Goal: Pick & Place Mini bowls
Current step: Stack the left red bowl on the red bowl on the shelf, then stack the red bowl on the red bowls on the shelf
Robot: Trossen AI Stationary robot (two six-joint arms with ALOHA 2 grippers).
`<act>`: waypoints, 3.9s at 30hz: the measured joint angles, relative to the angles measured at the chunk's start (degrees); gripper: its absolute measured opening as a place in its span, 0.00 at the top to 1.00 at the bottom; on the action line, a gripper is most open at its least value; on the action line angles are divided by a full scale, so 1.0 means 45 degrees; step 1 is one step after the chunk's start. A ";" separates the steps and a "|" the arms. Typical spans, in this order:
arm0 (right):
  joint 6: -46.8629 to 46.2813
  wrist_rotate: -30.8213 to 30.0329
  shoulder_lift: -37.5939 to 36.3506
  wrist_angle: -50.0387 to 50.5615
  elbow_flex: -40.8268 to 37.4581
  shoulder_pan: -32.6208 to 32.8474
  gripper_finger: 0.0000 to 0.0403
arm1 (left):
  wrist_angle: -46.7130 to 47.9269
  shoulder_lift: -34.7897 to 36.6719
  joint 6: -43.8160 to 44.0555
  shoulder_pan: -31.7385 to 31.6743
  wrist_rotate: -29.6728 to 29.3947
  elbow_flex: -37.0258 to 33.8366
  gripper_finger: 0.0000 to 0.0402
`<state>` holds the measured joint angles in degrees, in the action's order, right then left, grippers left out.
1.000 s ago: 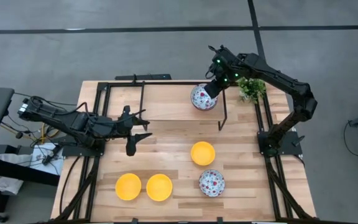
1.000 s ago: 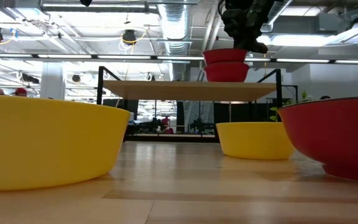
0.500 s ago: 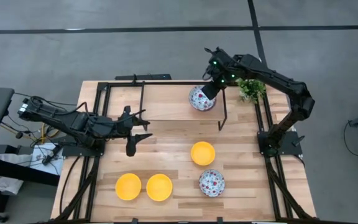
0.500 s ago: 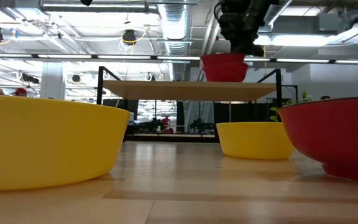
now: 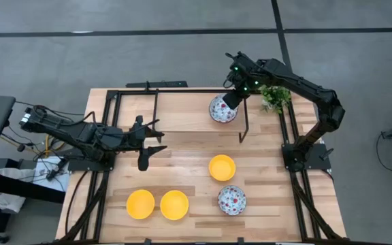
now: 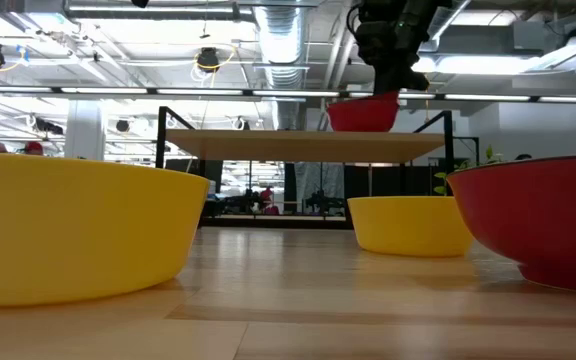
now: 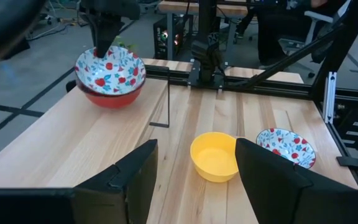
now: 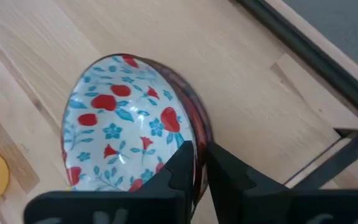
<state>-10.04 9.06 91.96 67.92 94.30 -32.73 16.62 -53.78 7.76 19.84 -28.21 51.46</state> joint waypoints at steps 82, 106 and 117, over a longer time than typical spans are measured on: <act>0.0658 -0.0921 -0.1095 0.3148 0.1127 0.1707 1.00 | -0.0381 0.0005 -0.0101 0.0002 0.0007 0.0015 0.46; -0.4939 -0.1003 -0.3308 0.1495 -0.1370 1.1664 1.00 | -0.0379 0.0329 -0.0064 0.0145 0.2287 -0.0557 0.46; -0.7710 -0.1001 -0.3298 -0.1791 -0.4681 1.3248 1.00 | -0.1566 0.2626 0.0335 0.1861 0.1062 -0.2784 0.46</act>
<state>-44.74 4.56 77.12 59.86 73.24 26.89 9.57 -41.96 9.27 28.21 -23.43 38.93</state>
